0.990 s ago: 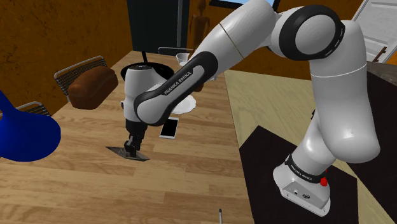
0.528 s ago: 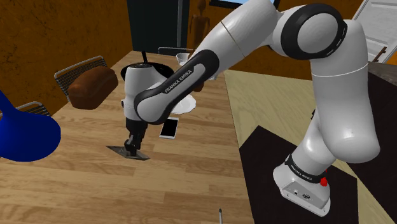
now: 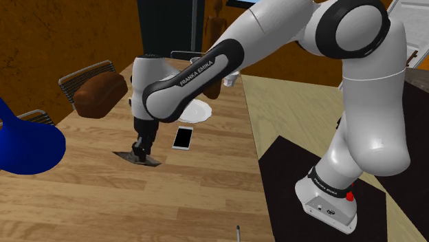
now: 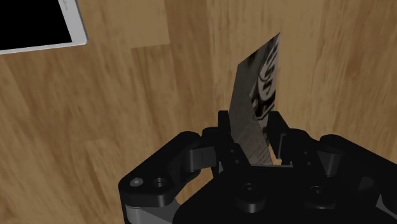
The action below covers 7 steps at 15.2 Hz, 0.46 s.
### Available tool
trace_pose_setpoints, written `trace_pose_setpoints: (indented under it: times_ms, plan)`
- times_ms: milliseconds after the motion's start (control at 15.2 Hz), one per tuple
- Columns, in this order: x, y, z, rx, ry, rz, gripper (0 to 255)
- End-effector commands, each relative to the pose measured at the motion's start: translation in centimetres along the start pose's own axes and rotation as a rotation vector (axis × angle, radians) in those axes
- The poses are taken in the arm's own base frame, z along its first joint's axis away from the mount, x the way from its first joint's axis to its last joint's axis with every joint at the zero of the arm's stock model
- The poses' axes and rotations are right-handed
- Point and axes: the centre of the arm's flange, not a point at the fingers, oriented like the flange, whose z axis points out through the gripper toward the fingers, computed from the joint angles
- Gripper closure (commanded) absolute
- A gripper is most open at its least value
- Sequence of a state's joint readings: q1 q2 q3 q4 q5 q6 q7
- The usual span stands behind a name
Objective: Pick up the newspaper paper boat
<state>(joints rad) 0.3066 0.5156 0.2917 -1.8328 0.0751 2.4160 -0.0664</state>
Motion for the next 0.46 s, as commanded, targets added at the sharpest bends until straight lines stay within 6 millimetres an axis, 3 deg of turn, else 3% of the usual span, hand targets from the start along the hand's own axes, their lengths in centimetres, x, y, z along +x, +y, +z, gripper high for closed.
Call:
trace_pose_setpoints:
  times_ms: [0, 264, 396]
  plan:
    - [0.0, -0.3, -1.1, 0.000, 0.000, 0.000, 255]
    - [0.2, -0.7, -3.1, 0.000, 0.000, 0.000, 255]
    - [0.2, -0.7, -3.2, 0.000, 0.000, 0.000, 255]
